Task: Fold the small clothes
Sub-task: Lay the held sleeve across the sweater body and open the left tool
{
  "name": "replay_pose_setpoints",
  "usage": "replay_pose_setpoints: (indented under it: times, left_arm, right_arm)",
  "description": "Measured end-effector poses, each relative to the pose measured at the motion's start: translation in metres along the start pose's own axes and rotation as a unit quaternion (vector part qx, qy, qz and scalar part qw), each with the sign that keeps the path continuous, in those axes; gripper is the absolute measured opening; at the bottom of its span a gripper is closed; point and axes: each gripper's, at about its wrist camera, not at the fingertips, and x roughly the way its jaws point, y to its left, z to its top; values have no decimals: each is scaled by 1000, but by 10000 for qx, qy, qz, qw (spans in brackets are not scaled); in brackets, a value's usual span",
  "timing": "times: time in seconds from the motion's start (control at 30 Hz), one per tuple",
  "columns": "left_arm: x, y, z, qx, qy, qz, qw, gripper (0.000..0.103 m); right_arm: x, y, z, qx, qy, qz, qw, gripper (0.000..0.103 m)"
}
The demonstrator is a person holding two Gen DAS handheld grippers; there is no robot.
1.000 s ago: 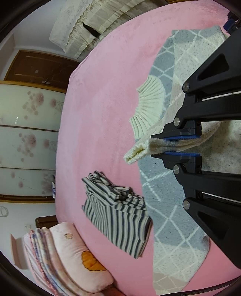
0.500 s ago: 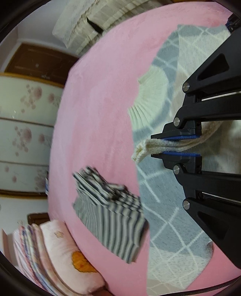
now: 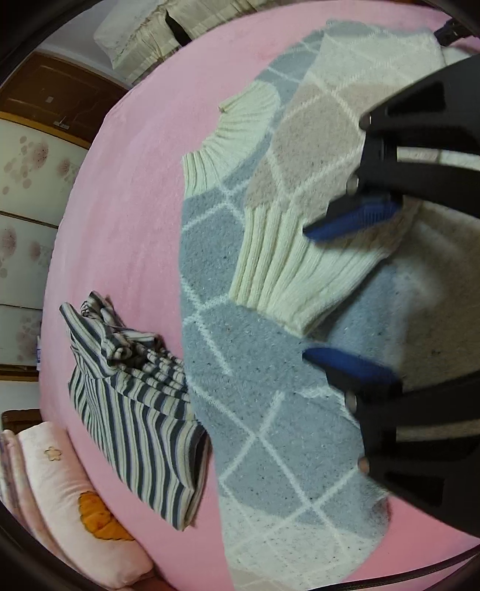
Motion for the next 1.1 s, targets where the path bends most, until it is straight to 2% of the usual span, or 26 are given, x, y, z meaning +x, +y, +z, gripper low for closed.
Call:
replay_pose_setpoints:
  times: [0.07, 0.2, 0.23, 0.37, 0.53, 0.63, 0.67, 0.7, 0.77, 0.8, 0.9, 0.97, 1.1]
  left_arm:
    - [-9, -1, 1, 72, -7, -107, 9999, 61]
    - [-34, -11, 2, 404, -268, -113, 9988, 61]
    - [-39, -14, 3, 455, -338, -121, 9983, 61]
    - [-51, -35, 14, 687, -512, -367, 9956, 61]
    - [-40, -65, 19, 958, -451, -425, 9935, 52]
    - [-25, -72, 19, 935, -327, -382, 9943, 50]
    - [-19, -71, 18, 910, -277, -355, 9948, 49]
    - [-11, -71, 18, 878, -193, -320, 9954, 48]
    - [2, -68, 15, 805, -65, -276, 9963, 47]
    - [10, -66, 15, 766, 25, -212, 9968, 47]
    - [24, -58, 11, 667, 98, -172, 9976, 47]
    - [27, -58, 9, 702, 47, -179, 9974, 47]
    - [29, -66, 2, 974, -71, 9, 9952, 47]
  right_arm:
    - [-19, 0, 3, -116, -83, 163, 9998, 32]
    - [-53, -1, 23, -301, -490, 112, 9983, 60]
    - [-57, -2, 32, -290, -585, 93, 9978, 64]
    - [-40, -2, 73, -320, -698, -115, 9970, 64]
    - [27, -5, 116, -117, -196, -135, 9996, 64]
    - [59, -13, 123, 73, 154, -56, 9998, 64]
    - [66, -14, 123, 101, 220, -47, 9997, 62]
    - [74, -16, 123, 123, 278, -51, 9995, 55]
    - [83, -17, 122, 75, 362, 56, 9993, 27]
    - [83, -17, 122, 59, 324, -6, 9995, 18]
    - [72, -18, 122, -17, 4, -289, 9996, 15]
    - [76, -25, 118, 14, -9, -461, 9989, 15]
    - [82, -32, 115, 154, 64, -328, 9993, 15]
